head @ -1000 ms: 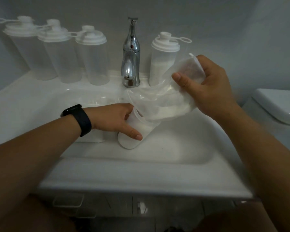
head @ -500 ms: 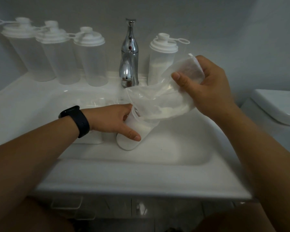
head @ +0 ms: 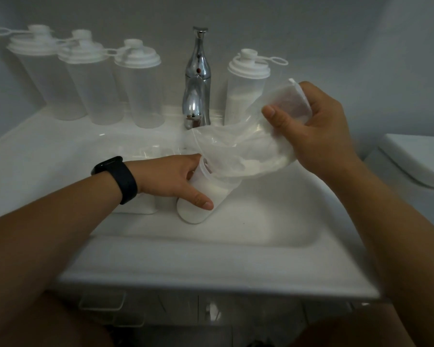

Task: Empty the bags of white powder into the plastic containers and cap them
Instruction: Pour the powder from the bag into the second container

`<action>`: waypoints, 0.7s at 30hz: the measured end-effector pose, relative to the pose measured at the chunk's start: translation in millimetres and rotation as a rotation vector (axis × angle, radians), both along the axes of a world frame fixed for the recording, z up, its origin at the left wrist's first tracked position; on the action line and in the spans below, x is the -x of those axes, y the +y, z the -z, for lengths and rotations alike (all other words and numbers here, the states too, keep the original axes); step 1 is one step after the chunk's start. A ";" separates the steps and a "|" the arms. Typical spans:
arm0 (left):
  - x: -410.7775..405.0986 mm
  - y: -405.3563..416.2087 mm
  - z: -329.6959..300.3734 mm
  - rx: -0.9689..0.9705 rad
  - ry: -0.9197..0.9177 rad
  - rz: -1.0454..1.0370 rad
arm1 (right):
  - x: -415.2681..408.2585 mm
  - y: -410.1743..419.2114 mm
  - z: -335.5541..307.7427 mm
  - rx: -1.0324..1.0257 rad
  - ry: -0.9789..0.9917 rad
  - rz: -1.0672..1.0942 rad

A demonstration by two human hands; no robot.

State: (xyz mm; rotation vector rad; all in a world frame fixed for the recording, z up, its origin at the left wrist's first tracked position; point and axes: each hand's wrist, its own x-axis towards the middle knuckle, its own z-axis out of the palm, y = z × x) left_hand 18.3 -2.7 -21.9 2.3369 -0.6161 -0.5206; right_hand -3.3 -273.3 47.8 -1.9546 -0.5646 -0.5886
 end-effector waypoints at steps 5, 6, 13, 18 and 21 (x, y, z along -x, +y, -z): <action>-4.0 2.3 2.6 -0.079 -0.021 -0.026 | 1.5 -0.9 -1.2 0.013 0.007 0.000; -3.6 2.2 2.3 -0.078 -0.022 -0.035 | 1.5 -1.2 -1.6 0.012 0.006 0.001; -4.6 3.2 4.4 -0.093 -0.015 -0.045 | 0.0 -1.4 -2.1 0.021 0.017 -0.001; -3.0 1.2 1.9 -0.096 -0.015 -0.047 | 1.5 -0.7 -3.2 0.027 0.004 -0.003; 1.8 -1.3 -1.4 -0.061 0.004 -0.047 | 1.5 -0.2 -2.6 0.026 0.006 -0.007</action>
